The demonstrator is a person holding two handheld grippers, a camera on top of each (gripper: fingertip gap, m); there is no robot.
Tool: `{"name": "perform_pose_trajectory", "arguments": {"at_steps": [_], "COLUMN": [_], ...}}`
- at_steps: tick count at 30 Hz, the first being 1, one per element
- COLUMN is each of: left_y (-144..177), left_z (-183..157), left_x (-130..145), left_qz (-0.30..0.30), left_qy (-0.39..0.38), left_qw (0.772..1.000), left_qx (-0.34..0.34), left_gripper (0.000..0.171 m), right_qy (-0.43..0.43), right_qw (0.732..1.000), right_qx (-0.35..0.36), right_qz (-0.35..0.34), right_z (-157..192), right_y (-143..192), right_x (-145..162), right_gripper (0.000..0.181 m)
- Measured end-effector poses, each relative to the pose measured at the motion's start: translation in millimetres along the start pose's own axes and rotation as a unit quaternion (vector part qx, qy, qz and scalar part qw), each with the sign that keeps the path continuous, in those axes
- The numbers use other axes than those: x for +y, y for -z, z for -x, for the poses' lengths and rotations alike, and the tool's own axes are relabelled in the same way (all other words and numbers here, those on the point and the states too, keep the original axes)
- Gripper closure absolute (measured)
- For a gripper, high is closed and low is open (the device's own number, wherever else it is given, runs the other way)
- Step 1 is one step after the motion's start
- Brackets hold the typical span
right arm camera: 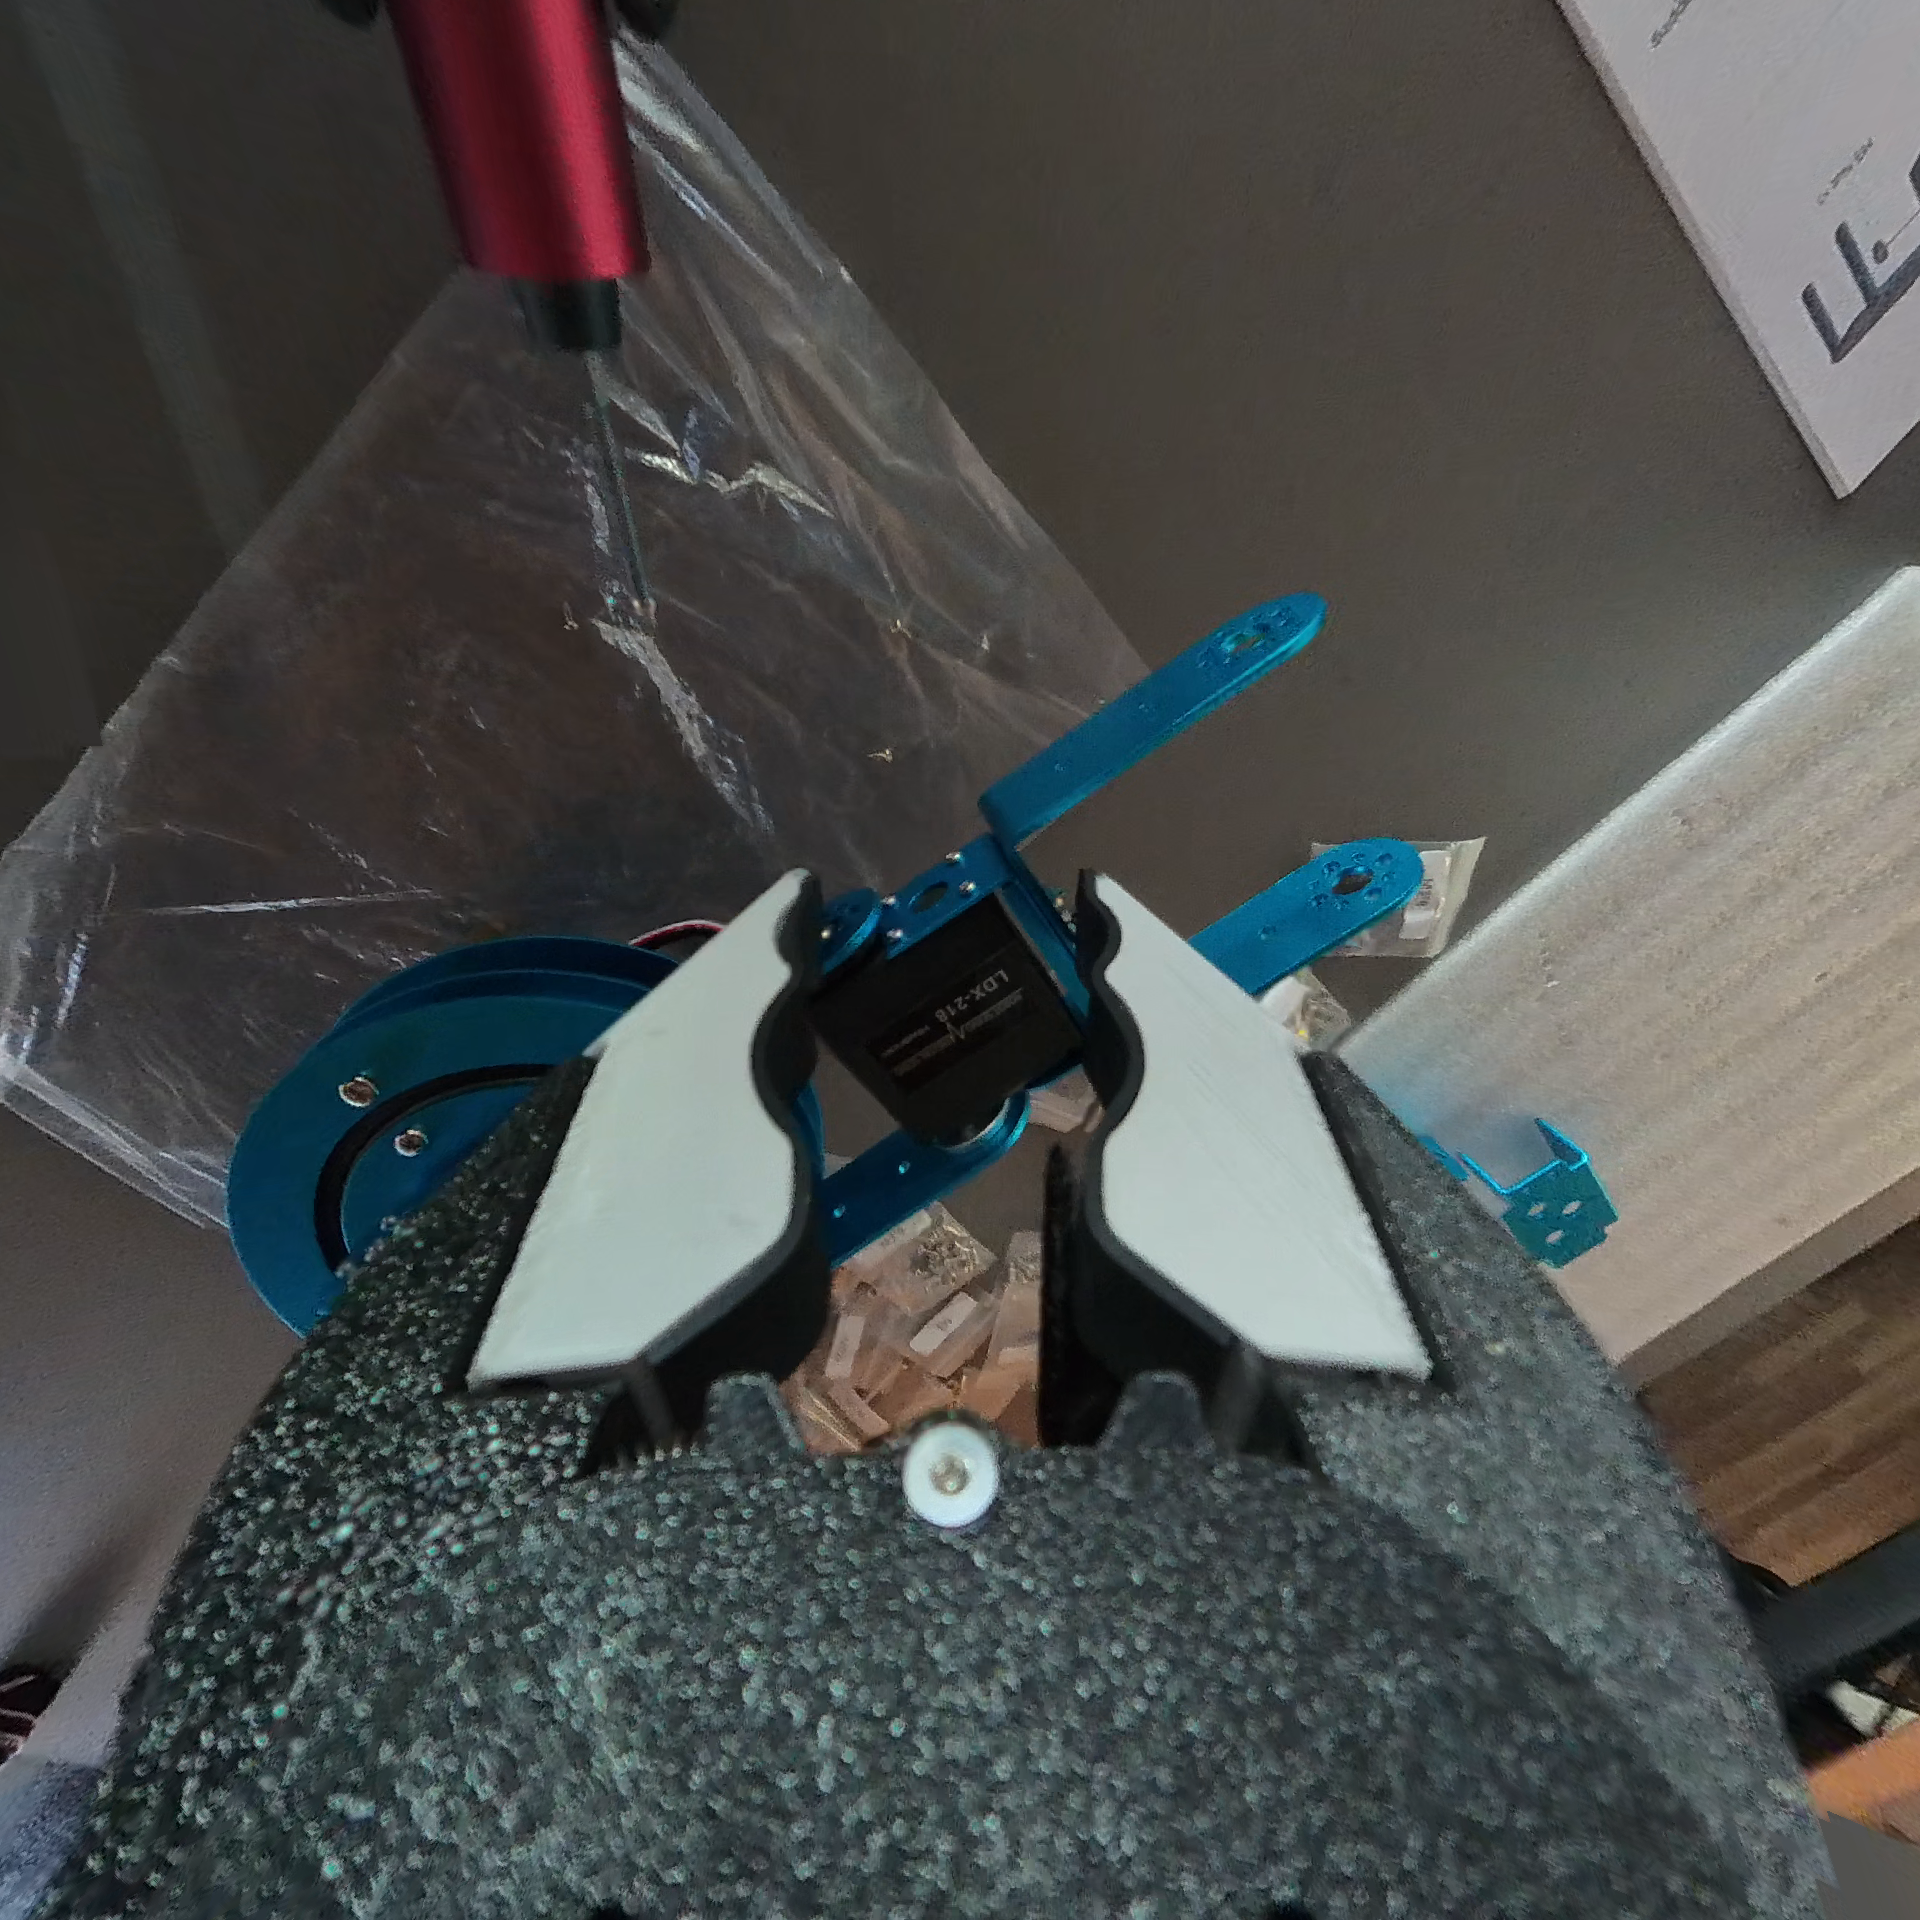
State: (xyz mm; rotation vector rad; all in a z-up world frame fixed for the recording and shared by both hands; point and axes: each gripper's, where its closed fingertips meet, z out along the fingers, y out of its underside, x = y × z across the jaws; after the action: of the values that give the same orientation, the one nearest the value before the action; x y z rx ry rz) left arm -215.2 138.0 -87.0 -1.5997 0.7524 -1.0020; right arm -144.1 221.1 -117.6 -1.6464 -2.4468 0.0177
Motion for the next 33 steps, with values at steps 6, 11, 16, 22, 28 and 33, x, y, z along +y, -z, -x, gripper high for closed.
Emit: {"name": "perform_pose_trajectory", "arguments": {"at_steps": [6, 11, 16, 22, 28, 33], "left_y": [-1, 1, -5, -23, -31, -39], "left_z": [1, 7, 8, 2, 1, 4], "left_x": [0, -8, -15, -12, -12, -11], "left_qz": [-0.001, -0.027, -0.072, -0.077, -0.086, -0.089], "left_qy": [0.000, 0.005, 0.042, 0.058, 0.050, 0.077], "left_qw": [1.000, 0.999, 0.995, 0.991, 0.988, 0.984], "left_qx": [-0.005, -0.028, -0.057, -0.089, -0.118, -0.131], "left_gripper": [0.150, 0.149, 0.150, 0.150, 0.150, 0.150], "right_qy": [-0.077, -0.267, -0.336, -0.321, -0.342, -0.344], "right_qw": [0.993, 0.940, 0.907, 0.920, 0.916, 0.910], "right_qx": [-0.010, -0.003, 0.056, 0.146, 0.033, 0.001], "right_qz": [-0.089, -0.210, -0.249, -0.174, -0.209, -0.232], "right_z": [-10, -24, 7, 11, 16, 16], "right_y": [23, 51, 46, 28, 15, 7], "right_x": [-11, 11, 26, 28, 32, 30], "right_gripper": [0.124, 0.085, 0.077, 0.077, 0.085, 0.093]}}
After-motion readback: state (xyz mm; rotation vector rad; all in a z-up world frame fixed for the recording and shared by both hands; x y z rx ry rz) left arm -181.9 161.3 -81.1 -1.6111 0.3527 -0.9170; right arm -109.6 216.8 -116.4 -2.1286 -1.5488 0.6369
